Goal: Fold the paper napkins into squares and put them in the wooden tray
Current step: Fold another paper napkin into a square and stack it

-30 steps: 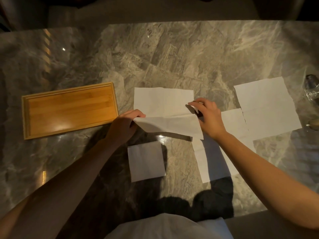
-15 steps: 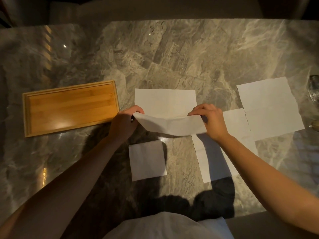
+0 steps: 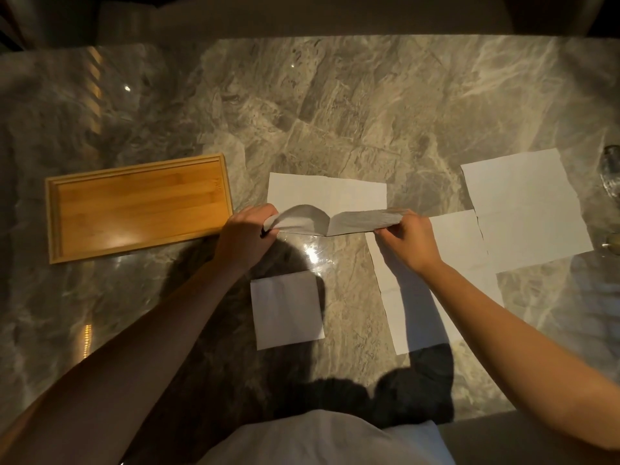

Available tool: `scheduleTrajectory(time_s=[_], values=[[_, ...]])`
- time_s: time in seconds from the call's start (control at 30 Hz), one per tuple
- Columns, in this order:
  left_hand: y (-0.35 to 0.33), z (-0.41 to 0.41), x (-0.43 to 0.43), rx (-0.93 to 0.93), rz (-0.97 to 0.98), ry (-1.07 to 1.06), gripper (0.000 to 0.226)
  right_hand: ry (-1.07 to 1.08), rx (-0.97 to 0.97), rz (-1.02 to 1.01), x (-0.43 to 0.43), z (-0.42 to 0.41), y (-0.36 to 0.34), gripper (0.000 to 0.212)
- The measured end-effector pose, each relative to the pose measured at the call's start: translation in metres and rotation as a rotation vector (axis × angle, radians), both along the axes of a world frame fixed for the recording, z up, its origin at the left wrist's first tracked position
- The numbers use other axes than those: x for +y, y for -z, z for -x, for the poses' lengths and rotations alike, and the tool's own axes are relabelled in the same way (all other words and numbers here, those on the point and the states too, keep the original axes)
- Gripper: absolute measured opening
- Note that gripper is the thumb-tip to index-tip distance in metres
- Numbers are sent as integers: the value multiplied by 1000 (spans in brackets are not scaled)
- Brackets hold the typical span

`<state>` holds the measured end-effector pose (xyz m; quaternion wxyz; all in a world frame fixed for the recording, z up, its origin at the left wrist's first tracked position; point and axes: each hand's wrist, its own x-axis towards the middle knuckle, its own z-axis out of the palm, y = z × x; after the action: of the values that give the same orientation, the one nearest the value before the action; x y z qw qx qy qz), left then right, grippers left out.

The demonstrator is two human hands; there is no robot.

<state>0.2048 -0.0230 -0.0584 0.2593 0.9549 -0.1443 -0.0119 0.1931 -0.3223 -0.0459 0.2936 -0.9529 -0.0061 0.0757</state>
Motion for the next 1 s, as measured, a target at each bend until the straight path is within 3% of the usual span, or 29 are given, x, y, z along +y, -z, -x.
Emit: scheduleTrajectory(time_s=[0.23, 0.37, 1.0], values=[[-4, -4, -3, 7, 101, -82, 13, 46, 113, -26, -2, -3, -2, 19], [2, -5, -3, 74, 37, -114, 33, 81, 96, -1, -3, -1, -1, 25], [8, -5, -8, 54, -44, -74, 48, 135, 93, 150, -4, 6, 6, 19]])
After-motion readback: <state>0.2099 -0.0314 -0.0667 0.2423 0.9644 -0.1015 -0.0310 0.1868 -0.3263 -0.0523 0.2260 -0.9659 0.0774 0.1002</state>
